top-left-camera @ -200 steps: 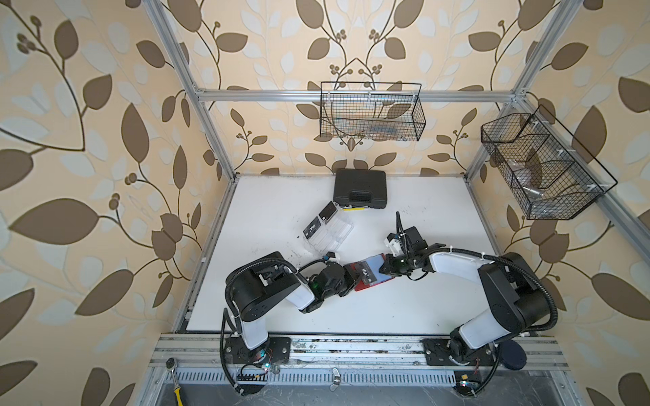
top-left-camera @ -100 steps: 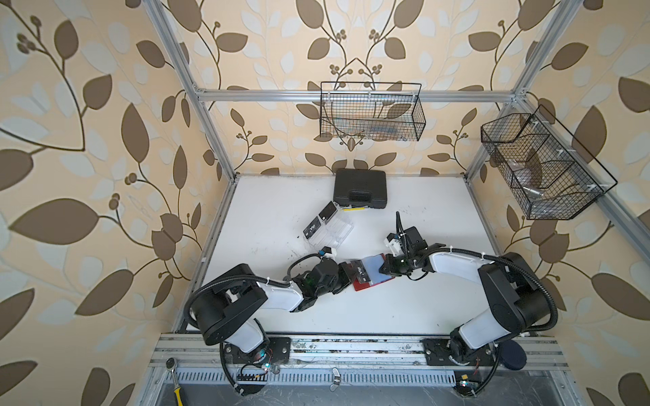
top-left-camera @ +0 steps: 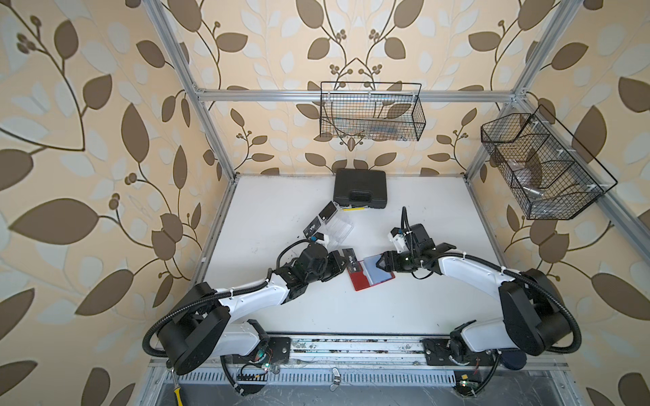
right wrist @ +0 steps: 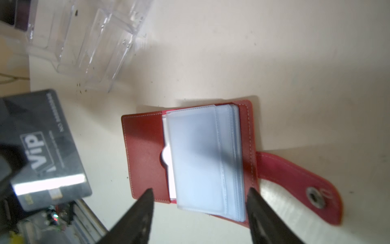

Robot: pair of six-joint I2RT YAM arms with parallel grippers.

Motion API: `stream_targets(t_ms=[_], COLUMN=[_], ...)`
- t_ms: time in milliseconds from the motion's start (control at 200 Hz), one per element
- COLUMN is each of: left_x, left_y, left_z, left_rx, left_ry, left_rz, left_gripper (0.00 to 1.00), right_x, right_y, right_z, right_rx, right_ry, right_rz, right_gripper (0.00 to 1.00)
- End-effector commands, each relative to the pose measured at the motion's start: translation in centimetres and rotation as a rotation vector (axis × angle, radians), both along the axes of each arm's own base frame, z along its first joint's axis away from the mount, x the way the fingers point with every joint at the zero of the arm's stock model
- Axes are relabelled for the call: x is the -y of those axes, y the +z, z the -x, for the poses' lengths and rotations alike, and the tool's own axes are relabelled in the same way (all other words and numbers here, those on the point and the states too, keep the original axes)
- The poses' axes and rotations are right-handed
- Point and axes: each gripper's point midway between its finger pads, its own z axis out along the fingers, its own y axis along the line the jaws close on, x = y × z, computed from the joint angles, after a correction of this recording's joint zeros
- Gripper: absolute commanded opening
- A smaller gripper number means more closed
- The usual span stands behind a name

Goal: Take the credit cards out of the card holder
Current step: Take out the credit card from the card slot, then place the credit card in the storage box.

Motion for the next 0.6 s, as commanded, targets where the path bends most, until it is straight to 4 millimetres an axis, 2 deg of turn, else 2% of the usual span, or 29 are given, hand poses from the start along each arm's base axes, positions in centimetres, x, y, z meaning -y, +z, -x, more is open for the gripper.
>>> stream_targets(t_ms=[0,80,310,595], left_x=[-0.1,-0.5,-1.6,-3.3], left_y=[2.5,3.4,6.0,8.5], left_z=[-0.3,-0.5,-1.6,-2.9], left_rx=[0.060,0.075,0.129,0.177], left_ry=[-0.052,-0.067,-0.115,-0.166], left_rz=[-0.010,-0.026,-0.095,-0.253], left_gripper=[0.00,0.00,0.00,0.00], right_x=[-0.1,-0.4,-0.6,-0.3], right_y=[2.1,3.1,5.0,5.3], right_z=[-0.5,-0.5,-0.7,-0.2], right_rx=[0.081,0.110,0.167,0.172], right_ry=[0.026,0.039,0.037,0.044], right_rz=[0.001,-0.030,-0.061,-0.050], right_gripper=[0.86,1.00,1.00,1.00])
